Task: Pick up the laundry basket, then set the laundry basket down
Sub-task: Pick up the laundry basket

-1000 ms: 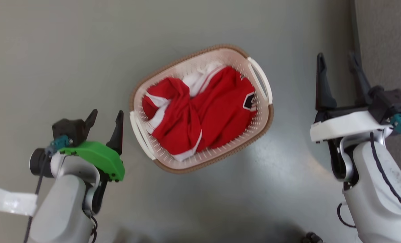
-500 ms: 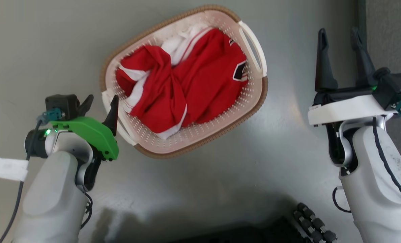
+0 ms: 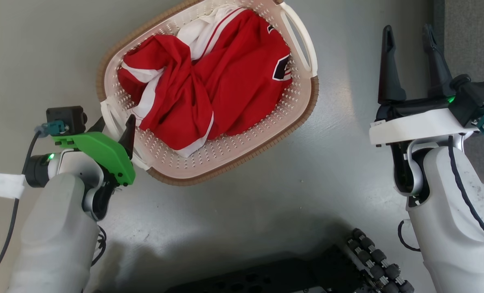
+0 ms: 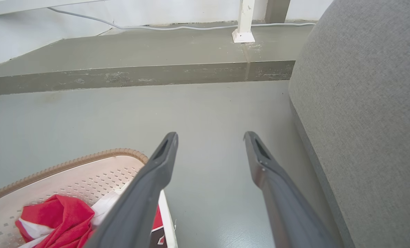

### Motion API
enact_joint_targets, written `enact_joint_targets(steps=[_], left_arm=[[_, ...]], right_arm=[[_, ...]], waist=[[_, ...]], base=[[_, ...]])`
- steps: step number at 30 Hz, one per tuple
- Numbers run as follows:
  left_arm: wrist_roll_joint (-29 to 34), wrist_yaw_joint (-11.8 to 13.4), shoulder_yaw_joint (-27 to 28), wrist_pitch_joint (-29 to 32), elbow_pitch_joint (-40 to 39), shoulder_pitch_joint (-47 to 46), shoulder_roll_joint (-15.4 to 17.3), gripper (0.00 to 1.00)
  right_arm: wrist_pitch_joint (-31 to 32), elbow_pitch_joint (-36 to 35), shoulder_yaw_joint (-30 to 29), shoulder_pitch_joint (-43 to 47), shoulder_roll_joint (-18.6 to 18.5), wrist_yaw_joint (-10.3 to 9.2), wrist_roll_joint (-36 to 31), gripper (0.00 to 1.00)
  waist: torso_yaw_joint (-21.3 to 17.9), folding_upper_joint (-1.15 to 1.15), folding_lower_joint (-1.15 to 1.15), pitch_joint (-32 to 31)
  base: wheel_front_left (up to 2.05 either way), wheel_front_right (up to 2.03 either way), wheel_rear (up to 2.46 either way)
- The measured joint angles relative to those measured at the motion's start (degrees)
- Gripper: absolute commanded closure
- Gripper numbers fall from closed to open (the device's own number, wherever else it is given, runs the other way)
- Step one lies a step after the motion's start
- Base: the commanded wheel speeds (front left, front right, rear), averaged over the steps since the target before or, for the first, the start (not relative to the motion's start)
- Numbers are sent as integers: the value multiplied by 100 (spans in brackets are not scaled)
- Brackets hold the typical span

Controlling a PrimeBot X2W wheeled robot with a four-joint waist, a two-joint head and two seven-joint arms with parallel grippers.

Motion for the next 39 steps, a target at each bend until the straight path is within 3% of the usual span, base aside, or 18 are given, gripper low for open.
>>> enact_joint_targets(steps=[3, 4, 7, 8, 17, 38, 39], left_arm=[[-23, -13, 15, 44, 123, -88, -25, 2], [-46, -14, 23, 44, 174, -127, -38, 42], [-56, -14, 57, 49, 272, -239, -64, 96], [-58, -14, 78, 49, 321, -282, -71, 100], [-226, -101, 132, 37, 612, -492, -169, 100], [152, -91, -68, -212, 1163, -995, 43, 100], [151, -91, -67, -212, 1190, -1009, 40, 84]], right_arm=[[0, 0, -3, -2, 27, 5, -1, 0], [0, 1, -9, -3, 37, 5, -1, 0], [0, 4, -31, -5, 48, 8, -1, 0], [0, 5, -44, -6, 49, 9, -1, 0], [0, 25, -87, -28, 90, 33, -2, 0], [-1, 78, -208, -97, 124, 107, -2, 0], [0, 79, -218, -97, 125, 107, -2, 0]], waist=[[-18, 0, 0, 25], [-23, 0, 0, 32], [-35, 0, 0, 51], [-38, 0, 0, 57], [-43, 0, 0, 90], [-8, 0, 0, 45], [-9, 0, 0, 43]], base=[[0, 0, 0], [0, 0, 0], [0, 0, 0], [0, 0, 0], [0, 0, 0], [0, 0, 0], [0, 0, 0]])
